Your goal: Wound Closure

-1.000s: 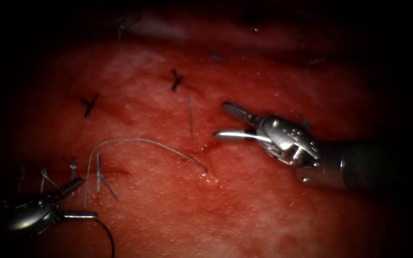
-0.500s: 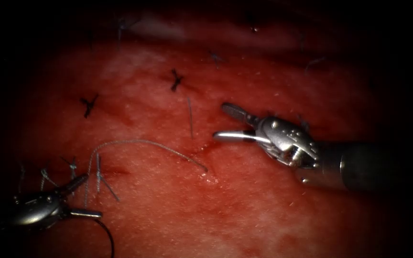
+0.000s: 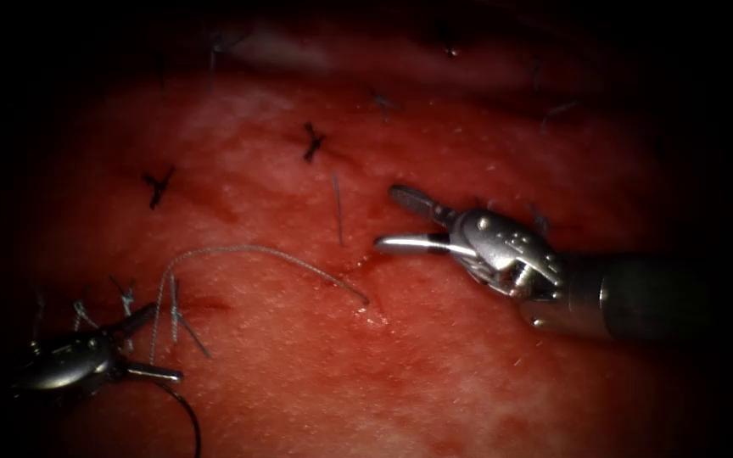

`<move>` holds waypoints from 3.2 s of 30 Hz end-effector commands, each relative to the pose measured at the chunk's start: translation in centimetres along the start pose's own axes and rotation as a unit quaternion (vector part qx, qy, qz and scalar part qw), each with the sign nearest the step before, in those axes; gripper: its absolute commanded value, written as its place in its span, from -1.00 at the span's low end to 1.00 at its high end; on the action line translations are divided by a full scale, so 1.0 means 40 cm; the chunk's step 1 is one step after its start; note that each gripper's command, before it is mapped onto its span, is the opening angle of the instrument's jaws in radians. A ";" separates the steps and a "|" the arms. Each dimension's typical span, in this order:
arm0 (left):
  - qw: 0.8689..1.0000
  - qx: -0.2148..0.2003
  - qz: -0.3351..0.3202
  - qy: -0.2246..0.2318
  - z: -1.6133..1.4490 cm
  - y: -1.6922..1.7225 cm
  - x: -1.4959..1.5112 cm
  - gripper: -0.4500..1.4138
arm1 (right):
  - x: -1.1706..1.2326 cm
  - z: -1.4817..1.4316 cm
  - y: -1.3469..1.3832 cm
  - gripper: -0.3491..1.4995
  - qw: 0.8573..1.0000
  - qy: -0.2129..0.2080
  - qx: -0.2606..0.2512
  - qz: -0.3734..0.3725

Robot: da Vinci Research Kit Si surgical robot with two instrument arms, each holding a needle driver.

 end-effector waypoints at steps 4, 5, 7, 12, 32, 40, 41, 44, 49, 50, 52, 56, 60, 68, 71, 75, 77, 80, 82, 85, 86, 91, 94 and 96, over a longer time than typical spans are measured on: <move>1.000 -0.015 -0.003 -0.003 0.0014 -0.0004 -0.0014 -0.28 | -0.0007 0.0022 -0.0001 0.33 1.000 0.001 0.001 -0.001; 1.000 -0.018 -0.003 -0.003 0.0012 -0.0007 -0.0013 -0.37 | -0.0007 0.0022 -0.0002 0.31 1.000 0.001 0.001 -0.001; 1.000 -0.022 -0.002 0.000 0.0005 -0.0013 -0.0010 -0.53 | -0.0007 0.0022 -0.0002 0.31 1.000 0.001 0.001 -0.001; 1.000 -0.014 -0.006 0.027 -0.0028 -0.0017 0.0016 -0.99 | -0.0007 0.0022 -0.0003 0.29 1.000 0.001 0.001 -0.001; 0.980 0.016 0.192 0.051 0.0052 0.0105 0.0188 -1.00 | -0.0013 0.0009 -0.0004 -1.00 0.992 -0.031 0.039 -0.114; 0.969 0.070 0.237 0.011 0.0171 0.0121 0.0236 -1.00 | -0.0054 0.0084 -0.0037 -1.00 0.987 -0.050 0.068 -0.136; 0.967 0.078 0.244 0.008 0.0179 0.0121 0.0242 -1.00 | -0.0058 0.0089 -0.0042 -1.00 0.986 -0.050 0.075 -0.140; 0.955 0.103 0.278 -0.007 0.0226 0.0113 0.0265 -1.00 | -0.0065 0.0096 -0.0054 -1.00 0.985 -0.053 0.087 -0.142; 0.940 0.117 0.319 -0.031 0.0289 0.0089 0.0274 -1.00 | -0.0066 0.0094 -0.0073 -1.00 0.981 -0.055 0.116 -0.146; 0.933 0.122 0.335 -0.042 0.0318 0.0074 0.0275 -1.00 | -0.0065 0.0094 -0.0085 -1.00 0.980 -0.055 0.125 -0.147; 0.928 0.128 0.347 -0.050 0.0342 0.0063 0.0271 -1.00 | -0.0063 0.0093 -0.0093 -1.00 0.979 -0.052 0.134 -0.148; 0.921 0.131 0.360 -0.073 0.0405 0.0037 0.0235 -1.00 | -0.0064 0.0093 -0.0103 -1.00 0.977 -0.048 0.144 -0.148; 0.918 0.134 0.364 -0.082 0.0433 0.0028 0.0210 -1.00 | -0.0062 0.0095 -0.0104 -1.00 0.977 -0.049 0.145 -0.151; 0.911 0.143 0.375 -0.095 0.0456 0.0046 0.0165 -1.00 | -0.0035 0.0112 -0.0115 -1.00 0.978 -0.008 0.141 -0.152; 0.907 0.144 0.382 -0.102 0.0459 0.0056 0.0151 -1.00 | -0.0024 0.0122 -0.0113 -1.00 0.980 0.005 0.128 -0.154; 0.906 0.149 0.383 -0.105 0.0451 0.0085 0.0137 -1.00 | -0.0024 0.0141 -0.0109 -0.29 0.983 -0.003 0.103 -0.155; 0.903 0.152 0.387 -0.107 0.0444 0.0103 0.0133 -1.00 | -0.0029 0.0148 -0.0105 -0.13 0.983 -0.005 0.098 -0.156; 0.898 0.155 0.397 -0.112 0.0426 0.0146 0.0128 -1.00 | -0.0043 0.0150 -0.0101 -0.04 0.983 -0.007 0.090 -0.158; 0.893 0.155 0.407 -0.116 0.0409 0.0180 0.0129 -1.00 | -0.0051 0.0150 -0.0099 -0.02 0.983 -0.009 0.088 -0.160; 0.886 0.151 0.420 -0.124 0.0383 0.0214 0.0154 -1.00 | -0.0062 0.0151 -0.0104 -0.13 0.982 -0.020 0.092 -0.164; 0.885 0.150 0.424 -0.122 0.0376 0.0218 0.0163 -1.00 | -0.0065 0.0151 -0.0106 -0.16 0.981 -0.026 0.094 -0.166; 0.869 0.160 0.453 -0.118 0.0338 0.0209 0.0233 -1.00 | -0.0092 0.0151 -0.0112 -0.29 0.978 -0.049 0.103 -0.174; 0.861 0.170 0.464 -0.119 0.0327 0.0191 0.0263 -1.00 | -0.0107 0.0153 -0.0114 -0.27 0.977 -0.059 0.106 -0.176; 0.856 0.171 0.472 -0.122 0.0330 0.0171 0.0282 -1.00 | -0.0122 0.0156 -0.0119 -0.27 0.975 -0.068 0.112 -0.177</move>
